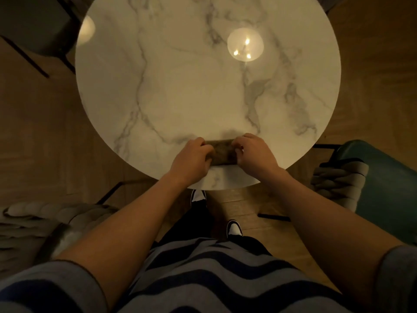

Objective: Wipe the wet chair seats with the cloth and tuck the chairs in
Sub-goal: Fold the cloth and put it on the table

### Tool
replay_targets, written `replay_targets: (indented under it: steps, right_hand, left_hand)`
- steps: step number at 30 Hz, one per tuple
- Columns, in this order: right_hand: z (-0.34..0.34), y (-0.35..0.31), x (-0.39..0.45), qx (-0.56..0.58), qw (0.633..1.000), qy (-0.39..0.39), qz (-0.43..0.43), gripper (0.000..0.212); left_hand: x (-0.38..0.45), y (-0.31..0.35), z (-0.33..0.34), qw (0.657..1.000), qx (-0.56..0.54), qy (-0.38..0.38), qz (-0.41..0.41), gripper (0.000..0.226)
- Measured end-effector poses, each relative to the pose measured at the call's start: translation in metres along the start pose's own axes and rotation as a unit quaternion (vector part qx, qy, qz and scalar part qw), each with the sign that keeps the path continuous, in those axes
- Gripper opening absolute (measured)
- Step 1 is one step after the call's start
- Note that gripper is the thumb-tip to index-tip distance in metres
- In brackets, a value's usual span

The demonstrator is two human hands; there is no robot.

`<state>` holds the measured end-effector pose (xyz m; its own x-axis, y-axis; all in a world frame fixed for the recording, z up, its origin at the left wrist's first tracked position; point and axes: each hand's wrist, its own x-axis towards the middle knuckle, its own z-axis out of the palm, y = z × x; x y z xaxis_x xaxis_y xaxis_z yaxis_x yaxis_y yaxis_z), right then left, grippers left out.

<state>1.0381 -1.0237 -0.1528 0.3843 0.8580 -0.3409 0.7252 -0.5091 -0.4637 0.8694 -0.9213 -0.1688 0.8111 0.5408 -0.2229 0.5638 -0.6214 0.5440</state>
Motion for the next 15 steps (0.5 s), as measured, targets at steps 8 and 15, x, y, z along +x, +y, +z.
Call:
replay_targets:
  steps: [8, 15]
  right_hand:
    - [0.019, 0.005, -0.066, 0.185, 0.978, -0.078, 0.048, 0.010]
    - [0.051, 0.026, -0.133, 0.110, 0.969, -0.219, -0.027, 0.005]
  left_hand:
    - [-0.069, 0.012, 0.029, 0.963, -0.145, 0.024, -0.227, 0.014]
    - [-0.173, 0.036, 0.087, 0.924, -0.169, -0.056, -0.338, 0.019]
